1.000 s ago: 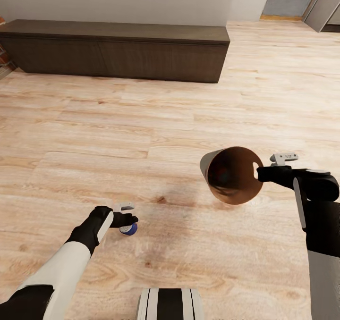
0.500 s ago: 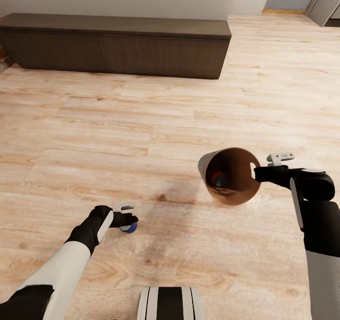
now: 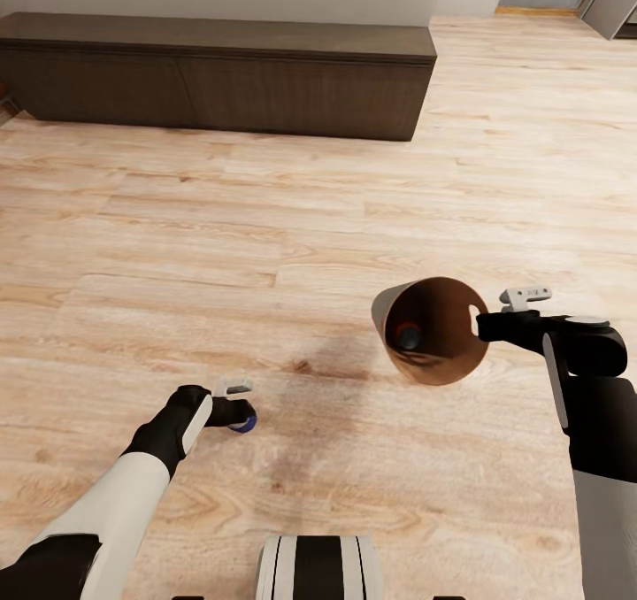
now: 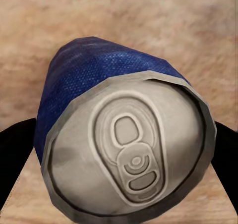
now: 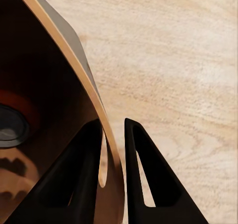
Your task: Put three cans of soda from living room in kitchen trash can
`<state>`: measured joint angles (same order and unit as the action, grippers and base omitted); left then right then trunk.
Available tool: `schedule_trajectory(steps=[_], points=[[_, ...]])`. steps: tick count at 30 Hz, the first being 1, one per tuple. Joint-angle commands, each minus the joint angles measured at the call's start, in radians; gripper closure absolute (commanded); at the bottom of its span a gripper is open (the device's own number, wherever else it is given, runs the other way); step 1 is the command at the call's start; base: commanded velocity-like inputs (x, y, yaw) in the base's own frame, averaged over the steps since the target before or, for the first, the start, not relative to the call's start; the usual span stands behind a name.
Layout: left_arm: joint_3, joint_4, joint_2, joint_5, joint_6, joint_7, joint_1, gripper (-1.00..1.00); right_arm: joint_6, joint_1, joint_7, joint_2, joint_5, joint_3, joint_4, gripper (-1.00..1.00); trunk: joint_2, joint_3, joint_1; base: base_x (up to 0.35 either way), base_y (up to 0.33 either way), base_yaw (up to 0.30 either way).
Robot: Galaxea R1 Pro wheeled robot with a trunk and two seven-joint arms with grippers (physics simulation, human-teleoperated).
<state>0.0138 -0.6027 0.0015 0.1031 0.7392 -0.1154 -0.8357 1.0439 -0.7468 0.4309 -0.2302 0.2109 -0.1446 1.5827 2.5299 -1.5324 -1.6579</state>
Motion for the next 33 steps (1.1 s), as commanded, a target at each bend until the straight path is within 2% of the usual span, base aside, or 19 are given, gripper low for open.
schedule_trajectory(steps=[1, 5, 29, 32, 33], points=[[0.000, 0.000, 0.000, -0.004, 0.001, 0.000, 0.000, 1.00, 0.003, 0.000, 0.003, 0.000, -0.024, 0.000, 0.000, 1.00, 0.000, 0.000, 0.000, 0.000, 0.000, 0.000], [0.000, 0.000, 0.000, -0.003, 0.008, 0.000, 0.000, 1.00, 0.003, 0.000, 0.003, 0.004, -0.023, 0.001, 0.000, 1.00, 0.000, 0.000, 0.000, 0.000, 0.000, 0.000], [0.000, -0.002, 0.000, -0.003, 0.016, -0.003, 0.000, 1.00, 0.003, 0.002, 0.010, 0.002, -0.030, 0.009, -0.001, 1.00, -0.006, 0.093, 0.011, 0.000, 0.000, 0.000], [-0.001, -0.013, 0.004, 0.000, 0.037, -0.007, 0.000, 1.00, 0.003, 0.003, 0.011, 0.005, -0.032, 0.010, -0.001, 1.00, -0.006, 0.104, 0.012, 0.000, 0.000, 0.000], [-0.002, -0.032, 0.006, 0.002, 0.065, -0.010, 0.000, 1.00, 0.003, 0.004, 0.012, 0.007, -0.031, 0.014, -0.001, 1.00, -0.006, 0.108, 0.013, 0.000, 0.000, 0.000]])
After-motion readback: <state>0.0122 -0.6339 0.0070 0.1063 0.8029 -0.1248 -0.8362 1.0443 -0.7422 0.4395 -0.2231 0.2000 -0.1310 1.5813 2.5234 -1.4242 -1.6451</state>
